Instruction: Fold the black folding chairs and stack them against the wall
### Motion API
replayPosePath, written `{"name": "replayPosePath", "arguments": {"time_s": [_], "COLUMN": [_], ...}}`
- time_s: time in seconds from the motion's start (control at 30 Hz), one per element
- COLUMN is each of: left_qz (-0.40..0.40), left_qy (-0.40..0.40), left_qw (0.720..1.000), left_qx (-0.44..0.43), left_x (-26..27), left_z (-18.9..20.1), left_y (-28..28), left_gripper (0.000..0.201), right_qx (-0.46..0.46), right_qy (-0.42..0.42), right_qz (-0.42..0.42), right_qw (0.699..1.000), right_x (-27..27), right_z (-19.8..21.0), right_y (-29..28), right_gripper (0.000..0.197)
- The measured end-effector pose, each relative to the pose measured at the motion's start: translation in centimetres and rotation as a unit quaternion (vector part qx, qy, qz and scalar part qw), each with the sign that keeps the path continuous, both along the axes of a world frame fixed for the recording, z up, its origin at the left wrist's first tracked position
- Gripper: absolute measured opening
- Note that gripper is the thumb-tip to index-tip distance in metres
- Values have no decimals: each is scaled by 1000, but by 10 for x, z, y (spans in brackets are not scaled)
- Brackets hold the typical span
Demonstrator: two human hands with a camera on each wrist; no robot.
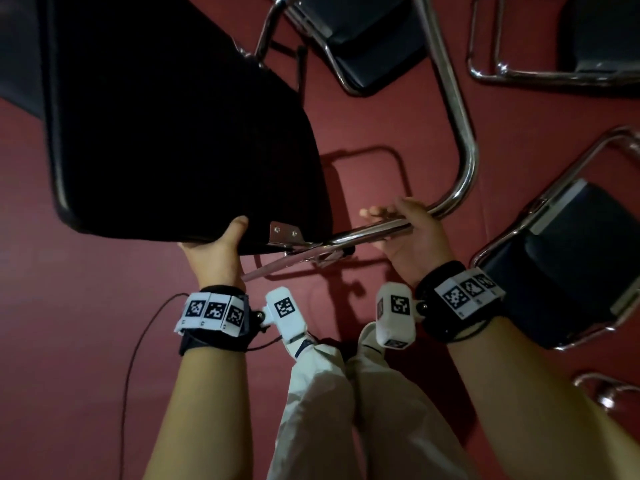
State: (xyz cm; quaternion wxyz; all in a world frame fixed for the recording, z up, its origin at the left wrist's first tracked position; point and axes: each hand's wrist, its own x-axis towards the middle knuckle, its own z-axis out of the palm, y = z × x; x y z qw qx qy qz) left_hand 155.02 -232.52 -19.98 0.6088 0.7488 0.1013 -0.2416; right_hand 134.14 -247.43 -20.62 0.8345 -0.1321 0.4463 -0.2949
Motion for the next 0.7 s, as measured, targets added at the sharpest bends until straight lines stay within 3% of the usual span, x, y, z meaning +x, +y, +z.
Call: {"name": "replayPosePath", "arguments": {"time_s": [0.13, 0.3, 0.47, 0.7], "left_qz": [14, -12, -19, -1], "left_qy": [14, 1, 3, 3], "left_qw": [999, 999, 998, 999], "left_qx": [-26, -44, -53, -35], "left_x": [11, 42, 84, 111], "left_z": [-3, -2, 4, 15], "left_y": [4, 12, 21, 72], "left_gripper": [76, 57, 53, 55], "right_qx": [-26, -62, -92, -99], "right_qy": [-50, -86, -120, -141], "right_qz": [-23, -22, 16, 58], "right_qw": [998, 994, 988, 983], "right_x": [12, 38, 74, 114], "right_z": [1, 4, 3, 6], "right_y": [4, 11, 21, 44], "right_gripper": [23, 29, 25, 36]}}
